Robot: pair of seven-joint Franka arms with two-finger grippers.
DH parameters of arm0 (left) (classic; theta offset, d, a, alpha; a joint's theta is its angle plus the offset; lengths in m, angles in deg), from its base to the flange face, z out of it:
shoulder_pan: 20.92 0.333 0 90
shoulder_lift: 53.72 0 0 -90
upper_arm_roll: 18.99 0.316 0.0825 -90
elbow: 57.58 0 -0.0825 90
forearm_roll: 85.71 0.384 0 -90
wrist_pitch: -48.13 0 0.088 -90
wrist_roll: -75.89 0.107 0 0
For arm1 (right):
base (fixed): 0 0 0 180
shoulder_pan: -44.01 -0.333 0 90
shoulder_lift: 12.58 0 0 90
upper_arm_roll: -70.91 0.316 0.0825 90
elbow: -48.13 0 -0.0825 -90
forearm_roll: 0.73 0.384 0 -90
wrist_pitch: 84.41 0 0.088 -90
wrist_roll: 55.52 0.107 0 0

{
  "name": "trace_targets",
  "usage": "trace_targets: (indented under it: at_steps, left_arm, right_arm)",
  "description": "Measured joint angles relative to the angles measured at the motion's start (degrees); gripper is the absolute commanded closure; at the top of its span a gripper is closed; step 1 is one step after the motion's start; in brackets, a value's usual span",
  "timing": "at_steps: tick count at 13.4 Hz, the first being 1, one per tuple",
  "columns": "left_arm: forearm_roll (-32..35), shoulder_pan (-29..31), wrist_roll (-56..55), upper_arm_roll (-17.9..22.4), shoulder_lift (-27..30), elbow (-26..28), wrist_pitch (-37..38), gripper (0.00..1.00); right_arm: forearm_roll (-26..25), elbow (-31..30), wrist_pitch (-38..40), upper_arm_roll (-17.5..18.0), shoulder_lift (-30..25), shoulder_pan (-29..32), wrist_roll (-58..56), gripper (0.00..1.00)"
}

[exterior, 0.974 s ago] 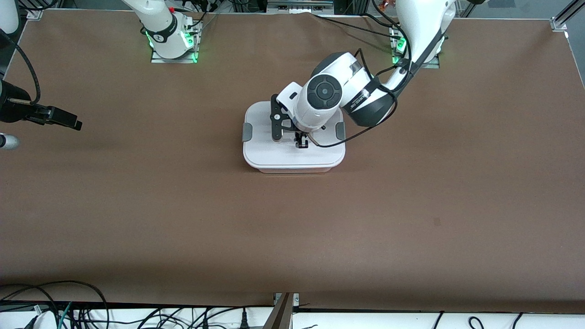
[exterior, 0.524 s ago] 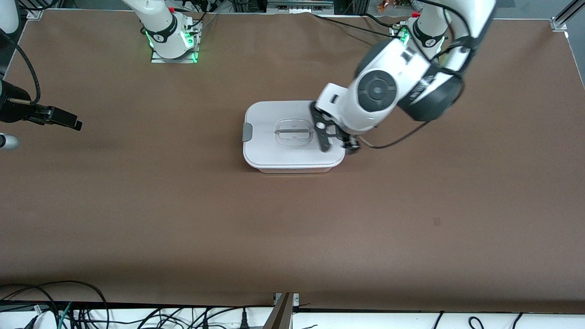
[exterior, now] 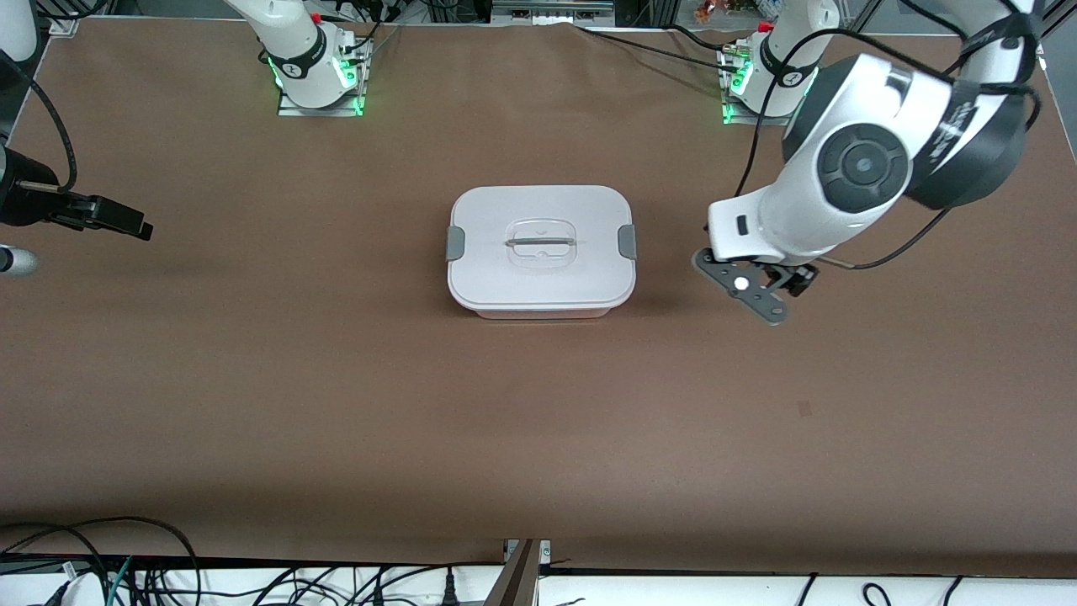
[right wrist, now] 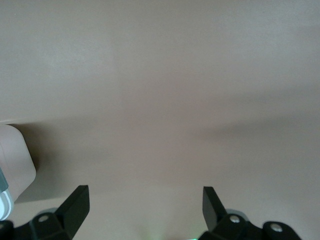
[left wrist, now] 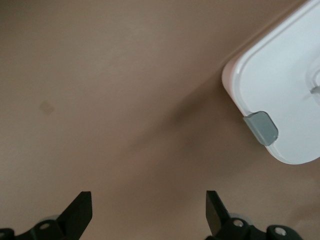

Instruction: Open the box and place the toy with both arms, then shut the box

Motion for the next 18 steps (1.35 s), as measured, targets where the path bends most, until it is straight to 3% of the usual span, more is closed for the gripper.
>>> trace_targets:
  at_steps: [5, 7, 9, 12, 14, 18]
  left_arm:
    - [2.0, 8.6, -1.2, 1.0, 5.3, -6.7, 2.2, 0.0]
    - [1.9, 8.9, -1.3, 3.9, 6.9, -6.7, 2.3, 0.0]
    - [-0.8, 7.5, -2.2, 9.4, 9.6, -2.4, 0.5, 0.0]
    - [-4.7, 3.4, -2.5, 19.2, 17.1, 11.9, -7.7, 0.0]
    - [-4.8, 1.6, -4.4, 21.4, 20.1, 16.7, -9.2, 0.0]
    - [-4.8, 0.8, -5.7, 21.7, 20.1, 17.9, -10.1, 0.0]
  right_arm:
    - [0.0, 0.1, 0.0, 0.0, 0.0, 0.0, 0.0, 0.0]
    - [0.0, 0.1, 0.0, 0.0, 0.0, 0.0, 0.0, 0.0]
    - [0.0, 0.1, 0.0, 0.0, 0.0, 0.0, 0.0, 0.0]
    - [0.0, 0.1, 0.0, 0.0, 0.0, 0.0, 0.0, 0.0]
    - [0.0, 0.1, 0.0, 0.0, 0.0, 0.0, 0.0, 0.0]
    - [0.0, 0.1, 0.0, -0.2, 0.0, 0.0, 0.0, 0.0]
